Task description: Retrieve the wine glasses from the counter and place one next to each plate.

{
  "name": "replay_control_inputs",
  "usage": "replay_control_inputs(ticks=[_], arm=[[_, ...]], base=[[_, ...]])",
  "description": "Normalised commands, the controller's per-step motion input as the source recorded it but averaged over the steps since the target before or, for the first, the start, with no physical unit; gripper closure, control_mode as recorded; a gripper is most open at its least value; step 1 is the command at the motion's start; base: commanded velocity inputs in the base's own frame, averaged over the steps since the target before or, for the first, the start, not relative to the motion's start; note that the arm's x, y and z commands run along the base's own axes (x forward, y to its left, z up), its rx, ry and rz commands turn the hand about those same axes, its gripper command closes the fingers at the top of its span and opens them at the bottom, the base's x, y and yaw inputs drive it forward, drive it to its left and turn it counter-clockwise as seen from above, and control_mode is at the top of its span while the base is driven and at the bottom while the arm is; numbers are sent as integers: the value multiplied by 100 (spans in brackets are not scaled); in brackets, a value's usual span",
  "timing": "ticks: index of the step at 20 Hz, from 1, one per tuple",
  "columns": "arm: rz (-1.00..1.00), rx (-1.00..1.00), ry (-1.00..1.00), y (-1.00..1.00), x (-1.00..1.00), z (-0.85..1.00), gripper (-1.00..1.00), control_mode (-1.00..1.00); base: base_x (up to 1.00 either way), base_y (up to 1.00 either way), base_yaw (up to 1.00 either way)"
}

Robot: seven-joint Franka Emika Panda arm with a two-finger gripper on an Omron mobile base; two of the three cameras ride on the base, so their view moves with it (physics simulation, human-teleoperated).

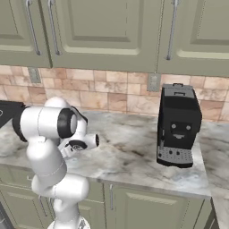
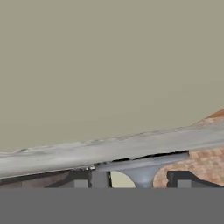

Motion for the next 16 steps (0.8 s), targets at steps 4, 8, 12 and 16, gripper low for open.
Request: replay_control_inputs(ticks=[4, 8, 12, 16], arm=[[-7, 0, -1, 0, -46, -9, 100, -100], [-10, 4, 0, 0, -62, 9, 100, -100], [-12, 6, 0, 0, -54, 51, 100, -100], [-13, 10, 1, 0, -48, 79, 100, -100]], base=[[0, 0, 0], [0, 0, 0], [0, 0, 0], [0, 0, 0]])
